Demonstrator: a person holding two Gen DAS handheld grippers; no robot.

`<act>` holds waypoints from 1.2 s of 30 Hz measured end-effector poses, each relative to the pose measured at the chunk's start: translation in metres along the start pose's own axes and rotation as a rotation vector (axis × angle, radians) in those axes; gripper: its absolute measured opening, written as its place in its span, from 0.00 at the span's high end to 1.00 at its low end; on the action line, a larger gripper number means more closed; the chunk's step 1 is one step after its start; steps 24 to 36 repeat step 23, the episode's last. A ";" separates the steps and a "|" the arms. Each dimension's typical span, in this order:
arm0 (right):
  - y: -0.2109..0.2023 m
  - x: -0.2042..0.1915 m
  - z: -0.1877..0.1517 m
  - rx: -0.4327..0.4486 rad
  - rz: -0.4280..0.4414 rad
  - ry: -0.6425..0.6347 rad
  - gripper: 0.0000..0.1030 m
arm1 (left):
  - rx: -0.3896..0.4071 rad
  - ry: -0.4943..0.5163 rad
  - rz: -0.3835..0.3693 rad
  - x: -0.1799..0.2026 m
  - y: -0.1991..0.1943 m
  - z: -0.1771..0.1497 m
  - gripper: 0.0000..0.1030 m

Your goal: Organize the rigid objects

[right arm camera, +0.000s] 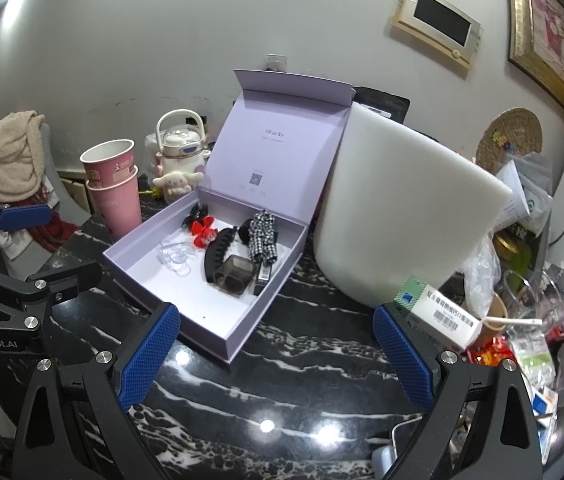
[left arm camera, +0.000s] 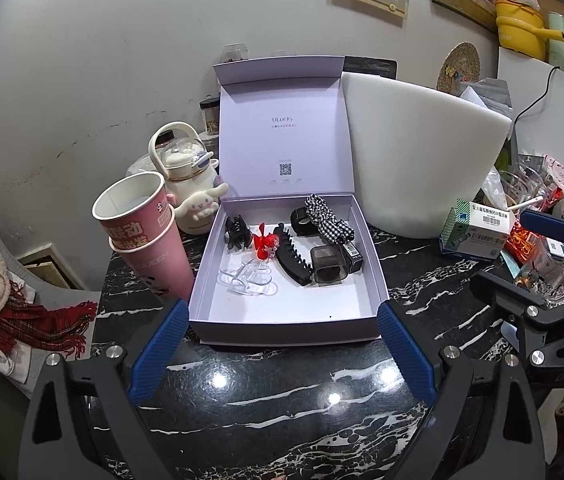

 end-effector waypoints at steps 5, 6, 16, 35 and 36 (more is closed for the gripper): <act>0.000 0.001 -0.001 -0.003 0.001 0.002 0.04 | -0.011 -0.002 -0.010 0.002 0.002 -0.002 0.06; 0.001 0.001 -0.002 -0.005 0.001 0.002 0.04 | -0.011 0.000 -0.008 0.002 0.002 -0.002 0.06; 0.005 0.002 -0.007 -0.023 0.004 0.007 0.04 | -0.038 0.004 -0.003 0.004 0.009 -0.008 0.06; 0.014 0.003 -0.015 -0.049 0.016 0.021 0.04 | -0.058 0.003 -0.005 0.005 0.019 -0.015 0.06; 0.014 0.003 -0.015 -0.049 0.016 0.021 0.04 | -0.058 0.003 -0.005 0.005 0.019 -0.015 0.06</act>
Point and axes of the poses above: each gripper's, at about its wrist camera, not at the fingertips, and y roughly the way its jaws point, x to its right, z to its top, the point moved 10 cm from there along y, roughly the way its jaws point, and after that the axes turned 1 degree about -y, right-handed, at the moved point
